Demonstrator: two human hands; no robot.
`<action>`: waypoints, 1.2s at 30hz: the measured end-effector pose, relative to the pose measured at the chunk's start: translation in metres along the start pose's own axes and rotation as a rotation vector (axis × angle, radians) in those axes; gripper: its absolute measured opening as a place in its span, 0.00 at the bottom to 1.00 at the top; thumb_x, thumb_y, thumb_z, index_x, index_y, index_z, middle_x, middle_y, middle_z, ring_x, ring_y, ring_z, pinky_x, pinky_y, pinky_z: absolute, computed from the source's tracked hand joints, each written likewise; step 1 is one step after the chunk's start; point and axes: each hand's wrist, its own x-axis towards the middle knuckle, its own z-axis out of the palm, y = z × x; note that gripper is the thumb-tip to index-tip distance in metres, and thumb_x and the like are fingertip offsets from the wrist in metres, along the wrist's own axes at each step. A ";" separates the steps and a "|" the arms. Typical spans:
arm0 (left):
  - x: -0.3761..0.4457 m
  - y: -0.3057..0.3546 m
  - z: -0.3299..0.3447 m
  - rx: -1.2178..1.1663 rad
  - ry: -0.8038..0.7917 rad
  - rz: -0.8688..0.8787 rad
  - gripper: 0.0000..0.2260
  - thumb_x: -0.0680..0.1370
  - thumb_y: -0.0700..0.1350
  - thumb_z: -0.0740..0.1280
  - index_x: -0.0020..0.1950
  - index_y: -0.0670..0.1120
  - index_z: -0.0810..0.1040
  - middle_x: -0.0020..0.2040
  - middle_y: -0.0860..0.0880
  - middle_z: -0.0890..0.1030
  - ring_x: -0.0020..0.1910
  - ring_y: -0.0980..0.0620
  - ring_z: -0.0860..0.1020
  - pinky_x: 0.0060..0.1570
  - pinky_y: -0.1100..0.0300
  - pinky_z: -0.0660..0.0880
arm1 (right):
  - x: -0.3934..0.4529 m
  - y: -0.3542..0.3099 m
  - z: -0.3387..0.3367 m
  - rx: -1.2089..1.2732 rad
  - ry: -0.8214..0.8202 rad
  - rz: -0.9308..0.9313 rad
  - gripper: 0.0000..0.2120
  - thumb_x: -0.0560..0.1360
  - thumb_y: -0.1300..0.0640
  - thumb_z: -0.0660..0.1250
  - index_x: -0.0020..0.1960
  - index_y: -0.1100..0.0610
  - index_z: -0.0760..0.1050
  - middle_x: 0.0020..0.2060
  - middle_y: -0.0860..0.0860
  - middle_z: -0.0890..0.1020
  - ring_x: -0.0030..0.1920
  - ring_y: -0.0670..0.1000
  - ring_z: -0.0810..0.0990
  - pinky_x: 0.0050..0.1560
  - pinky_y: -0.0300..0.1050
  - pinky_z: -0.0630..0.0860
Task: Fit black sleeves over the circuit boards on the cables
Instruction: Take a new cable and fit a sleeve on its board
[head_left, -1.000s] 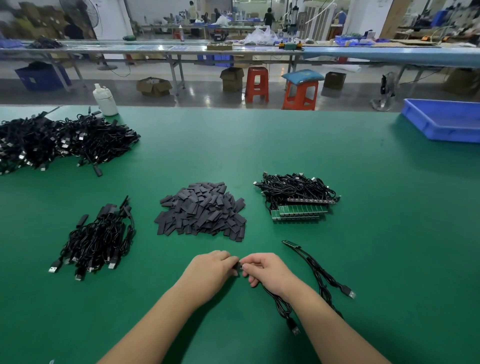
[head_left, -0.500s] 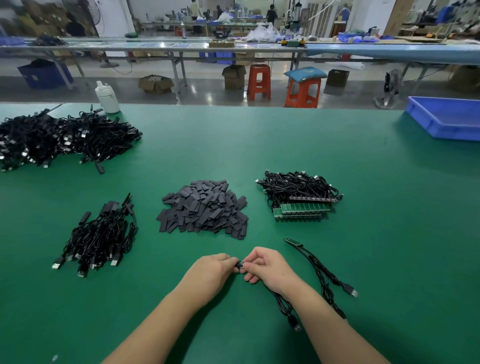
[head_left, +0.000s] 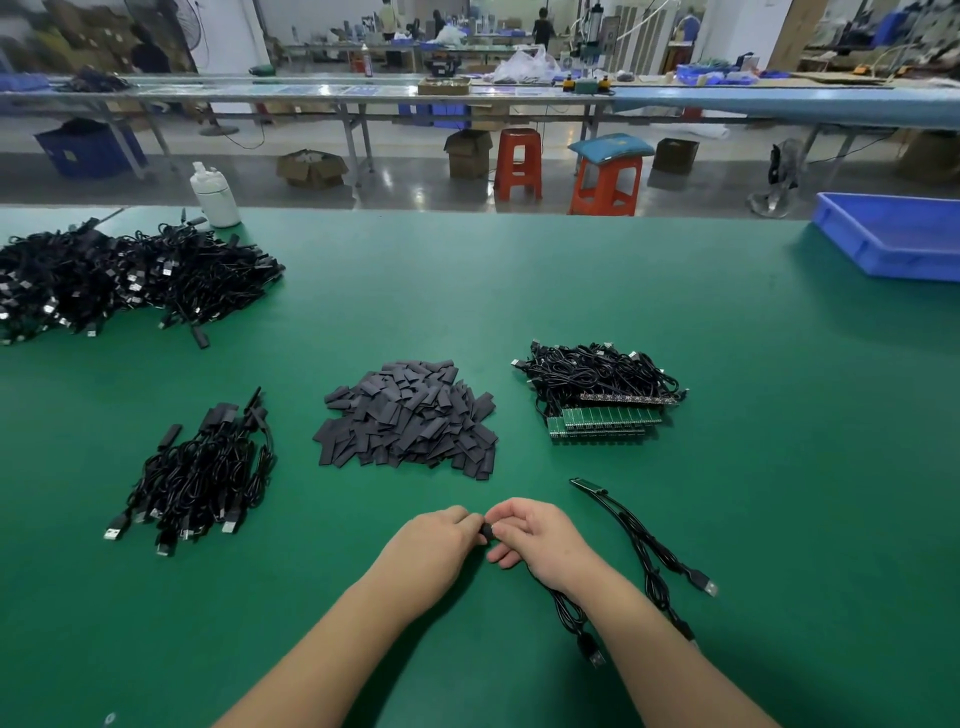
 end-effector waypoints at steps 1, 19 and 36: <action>0.001 0.000 -0.001 0.014 -0.011 -0.009 0.11 0.84 0.49 0.57 0.62 0.49 0.73 0.50 0.48 0.76 0.48 0.46 0.77 0.45 0.55 0.70 | 0.000 0.000 0.000 -0.001 0.001 0.000 0.08 0.82 0.66 0.60 0.52 0.56 0.76 0.40 0.51 0.84 0.38 0.48 0.84 0.40 0.40 0.80; 0.012 0.017 -0.008 0.170 -0.213 -0.038 0.14 0.77 0.36 0.62 0.62 0.44 0.69 0.55 0.45 0.73 0.49 0.43 0.77 0.41 0.54 0.67 | -0.001 0.001 0.001 -0.032 0.077 0.002 0.06 0.82 0.66 0.60 0.53 0.58 0.73 0.37 0.53 0.83 0.37 0.50 0.84 0.43 0.45 0.82; 0.023 0.014 -0.002 -0.382 0.139 -0.178 0.26 0.79 0.42 0.64 0.77 0.50 0.61 0.73 0.53 0.63 0.59 0.50 0.76 0.59 0.55 0.73 | -0.005 -0.007 0.001 0.310 0.190 0.001 0.12 0.80 0.67 0.63 0.62 0.58 0.72 0.42 0.56 0.84 0.39 0.50 0.84 0.41 0.42 0.81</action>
